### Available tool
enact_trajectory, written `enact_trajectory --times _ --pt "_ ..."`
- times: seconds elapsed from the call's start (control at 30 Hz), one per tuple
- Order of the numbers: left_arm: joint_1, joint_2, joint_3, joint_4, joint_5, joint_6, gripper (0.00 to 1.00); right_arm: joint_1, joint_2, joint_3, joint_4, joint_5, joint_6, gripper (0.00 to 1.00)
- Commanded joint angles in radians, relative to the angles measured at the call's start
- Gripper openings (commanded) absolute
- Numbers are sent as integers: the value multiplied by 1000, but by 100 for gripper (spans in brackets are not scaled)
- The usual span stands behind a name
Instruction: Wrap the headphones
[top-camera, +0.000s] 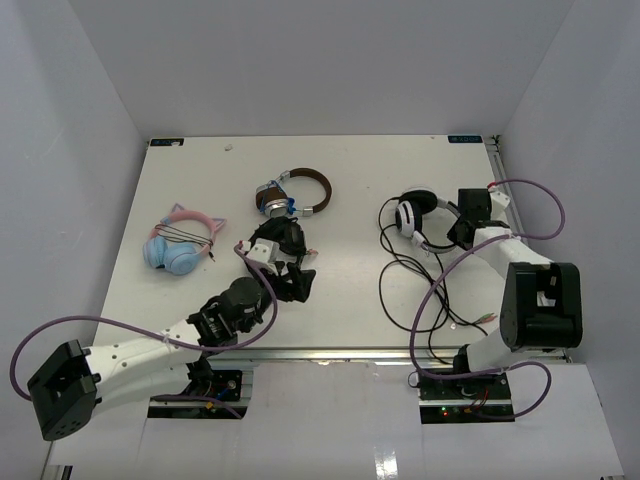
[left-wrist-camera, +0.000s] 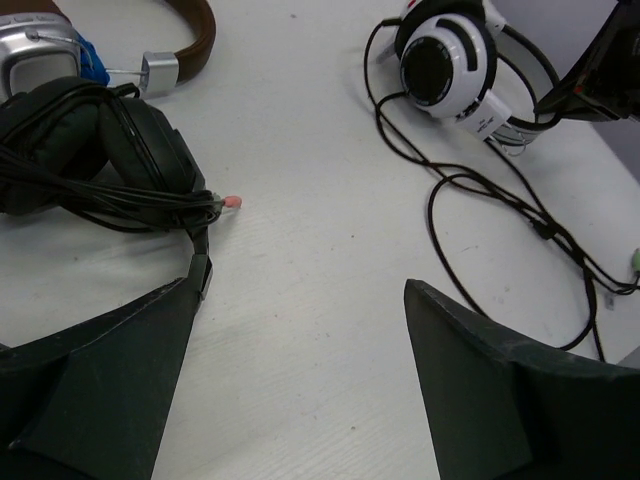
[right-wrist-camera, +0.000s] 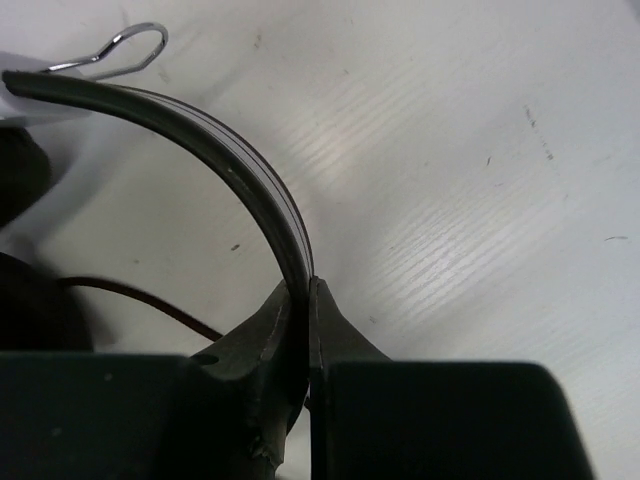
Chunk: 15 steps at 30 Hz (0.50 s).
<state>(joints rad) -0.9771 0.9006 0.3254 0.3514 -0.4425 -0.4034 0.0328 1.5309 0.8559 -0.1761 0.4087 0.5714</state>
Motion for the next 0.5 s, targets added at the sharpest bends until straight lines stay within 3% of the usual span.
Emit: enact_trajectory --times 0.0,0.13,0.27,0.37,0.47 --pt "-2 -111 17 -9 51 -33 96 47 -216 103 53 -32 -152 8" --pt "-2 -222 102 -98 191 -43 96 120 -400 119 95 -102 -231 8" --pt "-2 -311 226 -167 266 -73 96 139 -550 96 149 -279 -213 8" --pt "-2 -350 301 -236 309 -54 96 143 -631 61 261 -421 -196 8" --pt "-2 -374 496 -388 317 -13 96 153 -772 -14 420 -623 -158 8"
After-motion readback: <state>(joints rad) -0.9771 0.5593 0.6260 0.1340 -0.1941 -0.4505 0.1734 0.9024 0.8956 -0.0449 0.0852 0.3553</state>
